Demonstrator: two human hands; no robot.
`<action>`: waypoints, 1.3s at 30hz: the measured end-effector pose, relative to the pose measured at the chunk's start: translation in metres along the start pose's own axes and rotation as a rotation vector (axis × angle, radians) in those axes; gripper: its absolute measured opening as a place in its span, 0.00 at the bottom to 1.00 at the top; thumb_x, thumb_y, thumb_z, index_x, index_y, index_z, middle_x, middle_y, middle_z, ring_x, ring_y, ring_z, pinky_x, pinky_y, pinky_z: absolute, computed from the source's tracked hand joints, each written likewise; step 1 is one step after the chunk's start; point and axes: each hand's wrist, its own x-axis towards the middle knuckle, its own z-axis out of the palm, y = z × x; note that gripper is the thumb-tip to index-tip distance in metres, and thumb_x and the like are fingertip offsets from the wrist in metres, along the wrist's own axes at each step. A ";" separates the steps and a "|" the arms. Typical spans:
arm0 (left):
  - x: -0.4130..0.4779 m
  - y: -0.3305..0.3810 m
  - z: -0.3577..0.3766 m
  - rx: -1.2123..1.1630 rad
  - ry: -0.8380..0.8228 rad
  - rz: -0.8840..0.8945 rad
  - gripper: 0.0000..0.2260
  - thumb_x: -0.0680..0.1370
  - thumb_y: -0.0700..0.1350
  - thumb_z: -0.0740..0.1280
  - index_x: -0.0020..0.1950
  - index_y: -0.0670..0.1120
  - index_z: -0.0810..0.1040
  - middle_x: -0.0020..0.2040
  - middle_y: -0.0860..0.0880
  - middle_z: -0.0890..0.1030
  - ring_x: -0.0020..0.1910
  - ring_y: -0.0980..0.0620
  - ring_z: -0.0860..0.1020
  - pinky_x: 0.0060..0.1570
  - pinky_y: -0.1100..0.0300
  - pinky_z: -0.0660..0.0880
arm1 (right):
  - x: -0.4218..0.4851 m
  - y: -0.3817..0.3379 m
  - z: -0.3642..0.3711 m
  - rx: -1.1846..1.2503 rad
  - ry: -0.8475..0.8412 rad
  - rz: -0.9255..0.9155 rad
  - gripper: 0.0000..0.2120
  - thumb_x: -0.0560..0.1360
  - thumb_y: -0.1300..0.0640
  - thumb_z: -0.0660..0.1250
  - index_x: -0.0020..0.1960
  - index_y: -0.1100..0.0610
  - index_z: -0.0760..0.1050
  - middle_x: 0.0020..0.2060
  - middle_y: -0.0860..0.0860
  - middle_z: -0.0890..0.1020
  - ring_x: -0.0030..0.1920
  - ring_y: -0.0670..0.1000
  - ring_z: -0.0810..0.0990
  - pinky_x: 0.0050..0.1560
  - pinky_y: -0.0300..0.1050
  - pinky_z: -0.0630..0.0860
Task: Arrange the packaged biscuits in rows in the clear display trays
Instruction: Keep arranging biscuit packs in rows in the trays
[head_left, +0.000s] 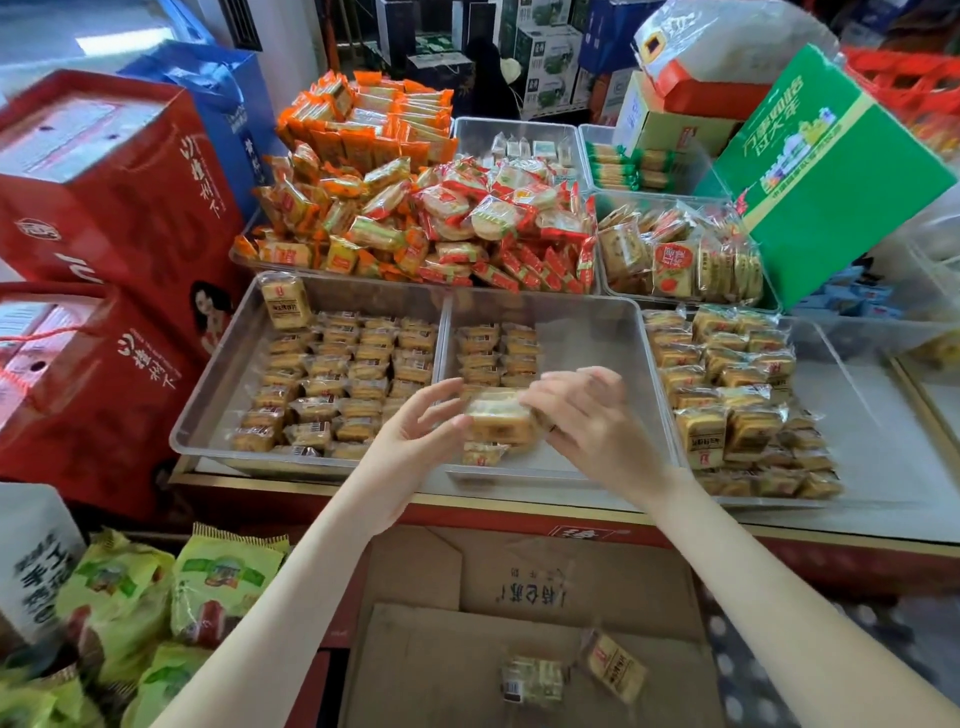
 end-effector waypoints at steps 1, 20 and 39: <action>0.001 -0.005 -0.006 0.195 0.062 0.020 0.19 0.77 0.49 0.68 0.68 0.57 0.73 0.65 0.54 0.78 0.62 0.56 0.78 0.59 0.63 0.75 | -0.002 0.009 0.002 0.127 -0.056 0.072 0.12 0.77 0.55 0.68 0.59 0.56 0.75 0.52 0.51 0.81 0.54 0.51 0.77 0.58 0.47 0.69; 0.013 -0.044 -0.225 1.500 0.566 0.120 0.35 0.80 0.64 0.49 0.69 0.38 0.73 0.71 0.36 0.71 0.72 0.38 0.66 0.72 0.44 0.56 | 0.047 0.023 0.105 -0.056 -1.103 0.501 0.35 0.74 0.53 0.65 0.75 0.52 0.52 0.69 0.53 0.59 0.70 0.56 0.57 0.72 0.55 0.53; 0.051 -0.045 -0.275 1.539 0.491 0.049 0.38 0.76 0.63 0.49 0.80 0.45 0.45 0.81 0.46 0.45 0.79 0.50 0.41 0.77 0.50 0.42 | 0.261 -0.103 0.331 -0.296 -0.498 0.236 0.29 0.67 0.62 0.71 0.67 0.59 0.69 0.56 0.54 0.72 0.56 0.55 0.72 0.59 0.48 0.65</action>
